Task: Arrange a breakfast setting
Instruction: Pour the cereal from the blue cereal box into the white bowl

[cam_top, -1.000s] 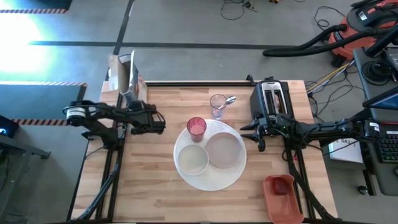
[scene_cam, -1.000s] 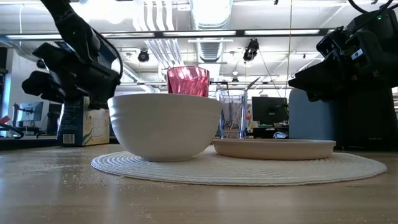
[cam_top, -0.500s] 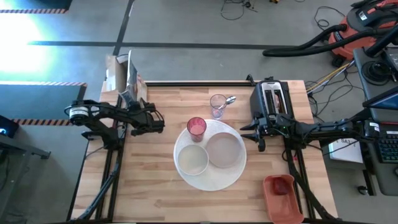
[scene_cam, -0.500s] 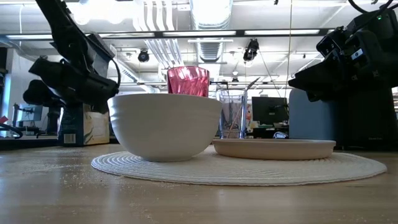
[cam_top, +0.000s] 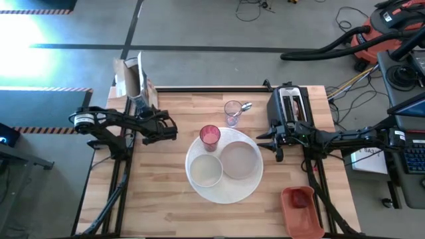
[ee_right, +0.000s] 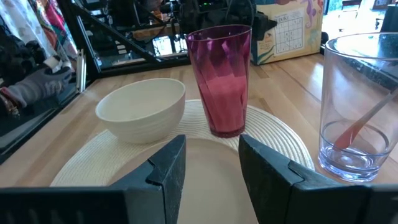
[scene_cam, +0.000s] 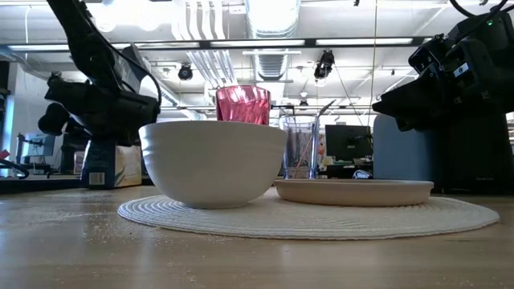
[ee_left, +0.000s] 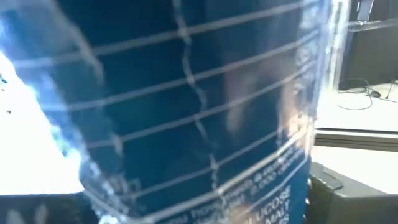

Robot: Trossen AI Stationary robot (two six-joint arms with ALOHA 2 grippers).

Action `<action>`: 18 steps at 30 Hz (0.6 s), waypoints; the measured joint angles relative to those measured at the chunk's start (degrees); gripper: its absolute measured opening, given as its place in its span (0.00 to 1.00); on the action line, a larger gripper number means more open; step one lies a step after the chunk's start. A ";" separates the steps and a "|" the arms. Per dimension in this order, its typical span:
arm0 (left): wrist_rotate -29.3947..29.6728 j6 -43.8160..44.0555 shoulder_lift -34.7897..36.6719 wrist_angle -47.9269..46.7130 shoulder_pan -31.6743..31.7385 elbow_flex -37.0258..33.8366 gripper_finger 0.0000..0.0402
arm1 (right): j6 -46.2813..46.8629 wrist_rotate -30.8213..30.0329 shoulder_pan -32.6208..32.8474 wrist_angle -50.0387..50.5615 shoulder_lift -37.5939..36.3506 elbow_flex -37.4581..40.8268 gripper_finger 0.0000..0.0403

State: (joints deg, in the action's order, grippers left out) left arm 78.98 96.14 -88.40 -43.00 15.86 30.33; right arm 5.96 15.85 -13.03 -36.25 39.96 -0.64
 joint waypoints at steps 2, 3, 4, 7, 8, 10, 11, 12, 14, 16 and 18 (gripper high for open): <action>-0.15 0.00 0.02 0.08 0.00 0.02 0.51 | 0.00 0.00 0.00 0.00 0.00 0.00 0.35; -0.21 0.02 0.04 0.10 0.00 0.02 0.49 | 0.00 0.00 0.01 0.00 0.00 0.00 0.35; -0.29 0.02 0.08 0.11 0.00 0.06 0.48 | 0.00 -0.01 0.01 0.00 0.00 0.00 0.35; -1.18 -0.10 0.14 -0.06 -0.09 0.71 0.46 | 0.00 0.01 -0.01 0.00 0.00 0.00 0.35; -1.61 -0.53 0.16 -0.10 -0.35 1.05 0.46 | 0.00 0.01 0.00 0.00 0.00 0.00 0.35; -2.88 -2.14 0.35 -0.25 -0.99 2.02 0.46 | 0.00 0.01 0.01 0.00 0.00 0.00 0.35; -3.50 -3.15 0.49 -0.23 -1.39 2.56 0.46 | 0.00 0.00 0.01 0.00 0.00 0.00 0.35; -4.05 -4.00 0.71 -0.10 -1.91 3.11 0.46 | 0.00 0.01 0.01 0.00 0.00 0.00 0.35; -5.15 -5.40 1.20 -0.28 -2.82 4.25 0.46 | 0.00 -0.01 0.01 0.00 0.00 0.00 0.35; -5.80 -5.76 1.56 -1.36 -3.43 5.20 0.46 | 0.00 0.00 0.01 0.00 0.00 -0.02 0.35; -6.35 -5.89 1.73 -2.29 -3.58 6.02 0.45 | 0.00 0.00 -0.01 0.00 0.00 0.00 0.35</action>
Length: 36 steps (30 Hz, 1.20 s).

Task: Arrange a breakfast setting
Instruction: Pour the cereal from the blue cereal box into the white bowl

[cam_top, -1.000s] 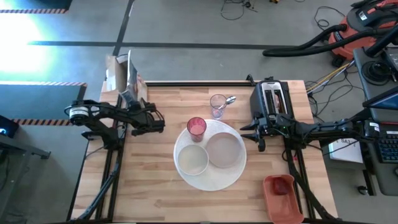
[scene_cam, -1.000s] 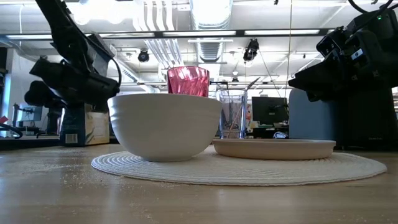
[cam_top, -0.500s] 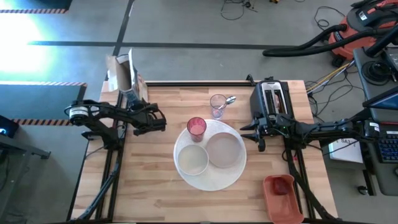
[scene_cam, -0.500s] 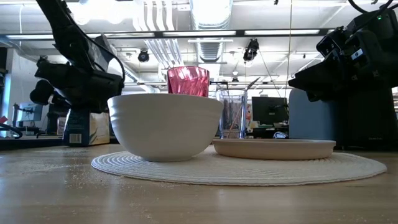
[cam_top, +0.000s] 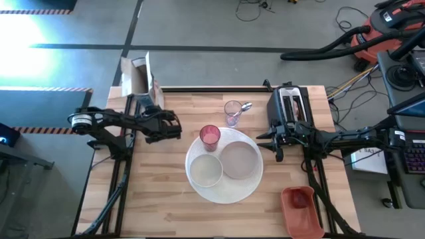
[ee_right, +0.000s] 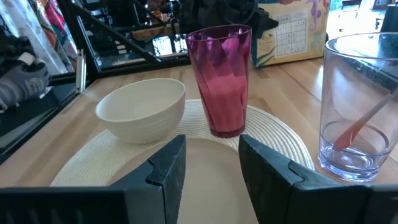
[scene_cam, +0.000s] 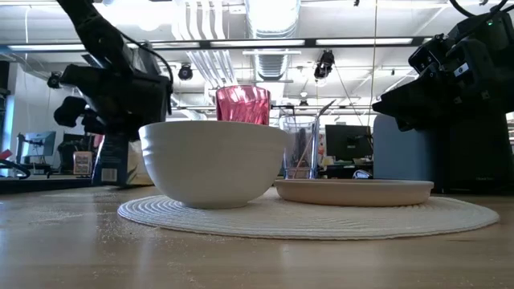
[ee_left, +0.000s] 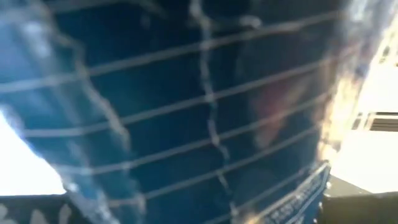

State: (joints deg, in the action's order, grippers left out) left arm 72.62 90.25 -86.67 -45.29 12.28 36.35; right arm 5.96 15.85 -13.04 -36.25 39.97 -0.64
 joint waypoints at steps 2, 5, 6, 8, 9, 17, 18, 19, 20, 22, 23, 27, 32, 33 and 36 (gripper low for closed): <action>-0.78 -0.16 0.17 -1.06 -0.03 0.92 0.45 | 0.00 0.01 0.00 0.00 0.00 0.00 0.35; -2.20 -1.21 0.26 -2.89 -0.57 2.68 0.45 | 0.00 -0.01 0.02 0.00 0.00 0.00 0.35; -2.71 -1.85 0.28 -3.80 -0.98 3.49 0.45 | 0.00 0.00 0.01 0.00 0.00 0.00 0.35; -3.70 -2.93 0.36 -6.16 -1.98 5.35 0.45 | 0.00 0.00 0.00 0.00 0.00 0.00 0.35; -4.18 -3.20 0.36 -7.75 -2.40 6.27 0.45 | 0.00 -0.01 0.02 0.00 -0.02 0.00 0.35; -6.19 -3.00 0.36 -20.82 -5.47 13.70 0.45 | 0.00 -0.01 0.01 0.00 0.00 0.00 0.35; -6.15 -3.23 0.36 -22.66 -5.92 14.58 0.45 | 0.00 0.00 0.02 0.00 0.00 0.00 0.35; -6.16 -3.42 0.36 -24.64 -6.39 15.46 0.45 | 0.00 0.01 0.02 0.00 -0.01 0.00 0.35; -6.30 -3.72 0.36 -26.70 -6.88 16.48 0.45 | 0.00 0.00 0.01 0.00 0.00 0.00 0.35; -6.61 -4.21 0.36 -30.49 -7.74 18.67 0.45 | 0.00 -0.01 0.02 0.00 0.00 0.00 0.35; -6.56 -4.46 0.36 -32.61 -8.26 19.87 0.45 | 0.00 0.00 0.01 0.00 0.00 0.00 0.35; -6.57 -5.90 0.36 -39.82 -10.81 23.72 0.44 | 0.00 0.00 0.01 0.00 0.00 0.00 0.35; -12.02 -12.76 1.19 -44.51 -13.85 26.60 0.44 | 0.00 0.00 0.01 0.00 -0.01 0.00 0.35; -13.67 -14.97 1.69 -44.17 -14.28 26.89 0.44 | 0.00 0.01 0.01 0.00 0.00 0.00 0.35; -17.11 -19.10 3.79 -44.68 -15.15 27.82 0.44 | 0.01 0.00 0.01 -0.01 -0.02 0.00 0.35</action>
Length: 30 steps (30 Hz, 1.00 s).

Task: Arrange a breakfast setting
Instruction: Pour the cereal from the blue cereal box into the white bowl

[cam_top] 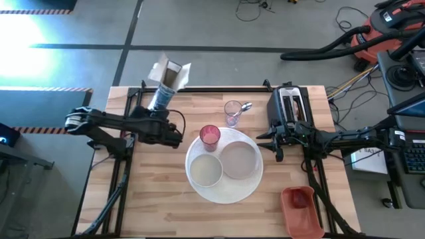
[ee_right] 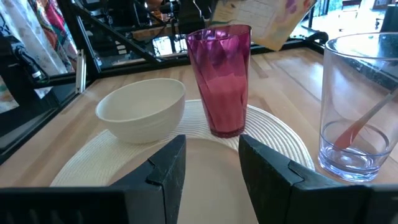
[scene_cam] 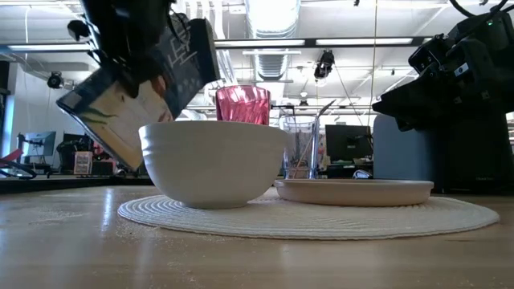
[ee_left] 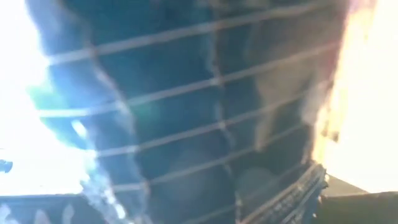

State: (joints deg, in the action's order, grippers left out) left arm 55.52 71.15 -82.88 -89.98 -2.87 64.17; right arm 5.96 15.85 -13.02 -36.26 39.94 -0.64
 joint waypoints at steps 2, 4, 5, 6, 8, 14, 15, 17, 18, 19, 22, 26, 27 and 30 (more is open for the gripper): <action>-2.80 -2.31 1.86 -0.06 -0.56 0.74 0.44 | -0.01 0.01 0.01 0.01 0.02 0.00 0.35; -5.90 -4.93 3.82 -0.15 -1.08 1.75 0.44 | -0.01 0.01 0.01 0.03 0.02 0.00 0.35; -7.62 -6.35 4.85 -0.06 -1.28 2.49 0.44 | -0.01 0.01 -0.01 0.01 0.02 0.00 0.35; -9.71 -7.74 5.85 -0.06 -1.40 3.31 0.44 | -0.01 0.00 0.01 0.03 0.02 0.00 0.35; -13.91 -10.31 8.03 -0.17 -1.62 5.09 0.44 | -0.01 0.00 -0.01 0.03 0.02 0.00 0.35; -22.22 -14.61 13.45 -0.17 -1.76 13.32 0.44 | -0.01 -0.01 0.01 0.03 0.00 0.00 0.35; -23.38 -14.97 14.07 -0.31 -1.83 14.69 0.44 | -0.01 -0.01 0.00 0.01 0.00 0.00 0.35; -25.54 -15.19 15.16 -0.30 -2.21 17.35 0.44 | -0.01 0.00 -0.01 0.02 0.02 0.00 0.35; -26.55 -15.20 15.64 -0.23 -2.53 18.55 0.44 | -0.01 0.01 -0.01 0.02 0.00 0.00 0.35; -27.28 -15.16 16.19 -0.17 -2.96 19.61 0.44 | -0.01 0.01 0.01 0.01 0.00 0.00 0.35; -28.40 -13.93 17.64 -0.26 -4.55 21.68 0.44 | -0.01 -0.01 0.01 0.01 0.00 0.00 0.35; -31.49 -11.25 19.53 -0.28 -6.96 22.40 0.43 | -0.01 0.01 0.00 0.01 0.00 0.00 0.35; -32.12 -10.59 19.83 -0.31 -7.78 22.40 0.43 | -0.01 0.00 0.01 0.03 0.00 0.00 0.35; -33.46 -8.72 20.02 -0.27 -11.24 22.40 0.43 | -0.01 0.01 0.01 0.01 0.00 0.00 0.35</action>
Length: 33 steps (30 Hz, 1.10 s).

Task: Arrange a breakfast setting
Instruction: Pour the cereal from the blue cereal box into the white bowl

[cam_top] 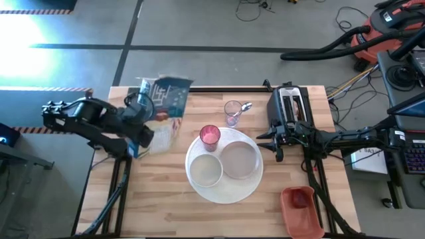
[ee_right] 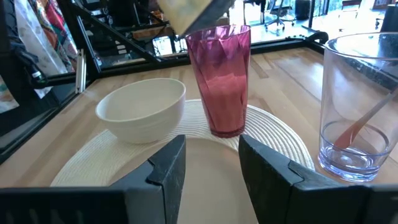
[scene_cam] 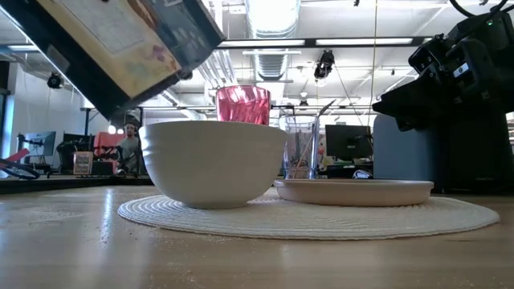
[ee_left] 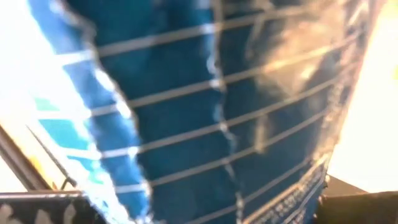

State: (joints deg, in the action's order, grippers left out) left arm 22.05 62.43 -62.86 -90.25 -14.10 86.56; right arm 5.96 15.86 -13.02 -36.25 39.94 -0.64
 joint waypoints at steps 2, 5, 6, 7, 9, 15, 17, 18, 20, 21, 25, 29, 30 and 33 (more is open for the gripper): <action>-0.09 2.02 -0.65 0.04 -3.32 0.00 0.43 | 0.00 -0.02 -0.02 0.00 0.00 0.00 0.35; 0.65 5.87 -2.29 0.19 -9.24 0.00 0.43 | 0.00 0.00 0.00 0.01 0.00 0.00 0.35; 1.37 7.34 -2.88 0.19 -11.29 0.00 0.43 | 0.00 -0.01 0.00 0.00 0.01 0.00 0.35; 2.13 9.19 -3.48 0.19 -13.36 -0.02 0.43 | 0.00 0.00 0.00 0.01 0.00 0.00 0.35; 3.16 12.86 -4.69 0.22 -16.99 -0.02 0.43 | 0.00 -0.02 0.00 0.02 0.02 0.00 0.35; 3.21 25.13 -8.70 0.26 -27.28 -0.02 0.43 | 0.00 0.00 -0.02 0.02 0.00 0.00 0.35; 3.24 28.92 -10.33 0.08 -30.78 0.50 0.43 | 0.00 -0.02 -0.02 0.00 0.00 0.00 0.35; 3.45 30.63 -11.23 0.21 -32.45 0.94 0.43 | 0.00 0.00 -0.01 0.01 0.01 0.00 0.35; 4.40 33.72 -13.02 0.38 -35.87 2.15 0.43 | 0.00 0.00 -0.02 0.02 0.00 0.00 0.35; 4.88 35.19 -13.96 0.29 -37.52 2.91 0.43 | 0.00 0.00 0.00 0.00 0.00 0.00 0.35; 4.98 38.57 -18.12 0.30 -42.35 6.91 0.43 | 0.00 -0.01 -0.01 0.01 0.00 0.00 0.35; 3.13 39.12 -22.09 0.28 -44.51 11.96 0.43 | 0.00 -0.01 0.00 0.02 0.01 0.00 0.35; 2.34 39.15 -22.91 0.30 -44.64 13.22 0.44 | 0.00 0.00 -0.01 0.02 0.02 -0.01 0.35; -0.79 39.17 -25.00 0.27 -44.57 16.54 0.44 | 0.00 -0.01 -0.01 0.02 0.00 0.00 0.35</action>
State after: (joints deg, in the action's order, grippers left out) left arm 21.26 101.60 -87.86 -89.98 -58.68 103.10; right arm 5.96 15.85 -13.03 -36.23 39.94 -0.64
